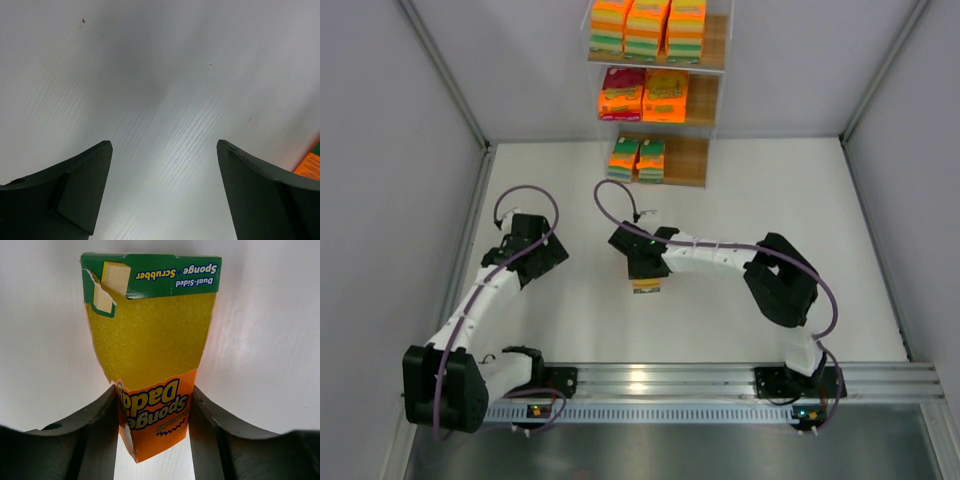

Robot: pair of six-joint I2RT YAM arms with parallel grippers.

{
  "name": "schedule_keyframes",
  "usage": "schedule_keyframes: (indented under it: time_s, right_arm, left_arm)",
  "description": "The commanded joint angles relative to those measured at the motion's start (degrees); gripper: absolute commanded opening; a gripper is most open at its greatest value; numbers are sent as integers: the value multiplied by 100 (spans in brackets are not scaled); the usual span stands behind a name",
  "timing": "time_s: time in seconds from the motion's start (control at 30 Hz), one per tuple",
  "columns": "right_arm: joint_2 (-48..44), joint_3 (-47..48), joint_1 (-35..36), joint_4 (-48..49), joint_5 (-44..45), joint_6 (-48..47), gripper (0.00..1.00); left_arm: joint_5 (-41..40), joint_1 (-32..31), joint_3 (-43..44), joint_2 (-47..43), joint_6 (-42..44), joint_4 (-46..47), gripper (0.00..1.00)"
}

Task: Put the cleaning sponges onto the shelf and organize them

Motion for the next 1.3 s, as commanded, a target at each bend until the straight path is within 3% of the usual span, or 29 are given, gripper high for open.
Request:
schedule_keyframes:
  time_s: [0.0, 0.2, 0.43, 0.63, 1.27]
  right_arm:
    - [-610, -185, -571, 433, 441, -258, 37]
    - [-769, 95, -1634, 942, 591, -1163, 42]
    - [83, 1045, -2460, 1224, 302, -1893, 45]
    - [514, 1458, -2690, 1944, 82, -2298, 44]
    - [1674, 2803, -3059, 2446, -262, -2535, 50]
  left_arm:
    - [-82, 63, 118, 115, 68, 27, 92]
    - [-178, 116, 328, 361, 42, 53, 92]
    - [-231, 212, 391, 625, -81, 89, 92]
    - [-266, 247, 382, 775, -142, 106, 92]
    - [-240, 327, 408, 1039, -55, 124, 92]
